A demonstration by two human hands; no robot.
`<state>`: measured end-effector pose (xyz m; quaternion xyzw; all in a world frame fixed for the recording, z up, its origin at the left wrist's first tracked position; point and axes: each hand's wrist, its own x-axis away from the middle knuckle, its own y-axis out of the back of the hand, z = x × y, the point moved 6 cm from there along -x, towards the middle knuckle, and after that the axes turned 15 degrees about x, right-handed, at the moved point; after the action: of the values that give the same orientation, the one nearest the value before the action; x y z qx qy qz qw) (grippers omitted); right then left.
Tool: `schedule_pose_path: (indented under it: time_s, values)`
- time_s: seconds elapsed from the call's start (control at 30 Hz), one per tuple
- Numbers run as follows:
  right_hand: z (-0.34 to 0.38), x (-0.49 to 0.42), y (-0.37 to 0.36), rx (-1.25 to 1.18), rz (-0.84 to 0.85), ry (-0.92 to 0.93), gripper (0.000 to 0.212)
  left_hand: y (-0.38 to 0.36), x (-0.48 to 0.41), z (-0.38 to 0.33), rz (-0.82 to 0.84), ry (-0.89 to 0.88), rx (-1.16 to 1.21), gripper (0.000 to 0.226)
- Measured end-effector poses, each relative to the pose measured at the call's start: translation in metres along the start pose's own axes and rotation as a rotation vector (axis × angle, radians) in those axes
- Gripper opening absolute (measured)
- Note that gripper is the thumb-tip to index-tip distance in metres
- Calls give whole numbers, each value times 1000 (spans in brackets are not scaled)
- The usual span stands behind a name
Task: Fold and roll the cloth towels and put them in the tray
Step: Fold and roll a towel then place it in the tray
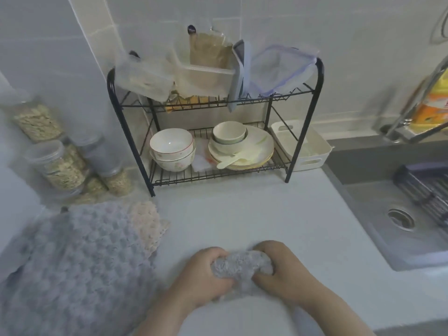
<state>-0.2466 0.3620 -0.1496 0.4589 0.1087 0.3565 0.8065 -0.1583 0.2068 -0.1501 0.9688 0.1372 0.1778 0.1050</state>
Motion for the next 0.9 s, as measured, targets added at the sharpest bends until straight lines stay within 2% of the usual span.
schedule_pose_path:
  time_s: [0.03,0.13,0.23,0.33,0.5,0.57,0.63,0.77,0.9]
  values:
    - [1,1,5,-43,38,-48,19,2,0,-7,4,24,2,23]
    - [14,10,32,-297,76,-171,22,12,4,-39,-25,17,85,28]
    - [30,19,69,-620,12,-274,31,25,11,-79,-49,32,338,30]
    - [52,30,110,-861,-87,-296,42,33,22,-120,76,59,600,41]
    - [90,69,184,-821,-232,-247,44,23,49,-191,454,-44,564,52]
    - [97,92,210,-755,-279,-224,40,20,52,-213,499,-82,526,57]
    - [97,119,229,-750,-346,-230,40,5,55,-234,564,-139,498,53]
    - [71,175,273,-778,-559,-258,45,-61,60,-271,631,-119,691,67]
    - [18,236,311,-939,-909,-296,51,-160,75,-318,644,-56,880,27]
